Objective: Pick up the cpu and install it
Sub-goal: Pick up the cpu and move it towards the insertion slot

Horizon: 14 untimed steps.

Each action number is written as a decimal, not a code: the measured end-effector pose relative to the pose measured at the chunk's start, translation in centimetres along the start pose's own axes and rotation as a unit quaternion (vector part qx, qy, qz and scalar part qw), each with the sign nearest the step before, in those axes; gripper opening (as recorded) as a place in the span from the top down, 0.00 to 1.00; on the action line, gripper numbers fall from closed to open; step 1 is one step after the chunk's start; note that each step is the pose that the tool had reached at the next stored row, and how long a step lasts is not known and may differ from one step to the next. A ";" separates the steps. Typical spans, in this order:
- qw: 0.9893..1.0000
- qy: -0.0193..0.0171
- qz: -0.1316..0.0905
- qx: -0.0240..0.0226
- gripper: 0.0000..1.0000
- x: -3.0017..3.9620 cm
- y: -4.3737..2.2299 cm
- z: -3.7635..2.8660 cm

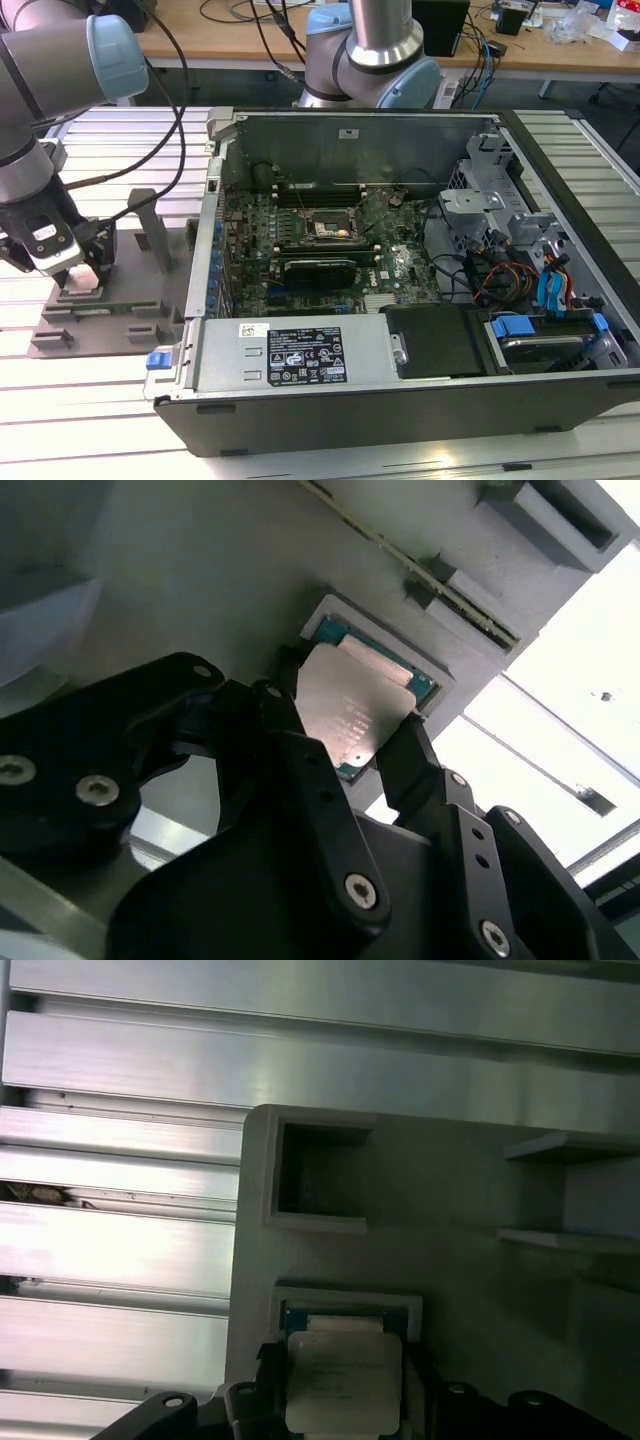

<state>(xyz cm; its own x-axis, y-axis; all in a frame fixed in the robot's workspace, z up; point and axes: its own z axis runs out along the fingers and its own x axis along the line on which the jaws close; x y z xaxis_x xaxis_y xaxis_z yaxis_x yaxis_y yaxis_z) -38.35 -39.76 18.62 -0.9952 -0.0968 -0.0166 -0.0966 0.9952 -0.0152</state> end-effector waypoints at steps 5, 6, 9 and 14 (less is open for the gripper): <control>1.000 0.000 0.000 0.000 0.45 -0.02 0.00 -0.39; 1.000 0.000 0.000 0.000 0.45 -0.01 0.00 -0.41; 1.000 0.000 0.000 0.000 0.45 -0.02 0.10 -0.56; 1.000 0.000 0.000 0.000 0.45 -0.04 0.17 -1.30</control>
<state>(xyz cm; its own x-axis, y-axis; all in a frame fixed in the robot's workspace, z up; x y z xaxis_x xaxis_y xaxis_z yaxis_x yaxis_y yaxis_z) -38.35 -39.57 19.92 -0.9952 -0.0968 -0.0170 -0.0965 0.9952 -0.0150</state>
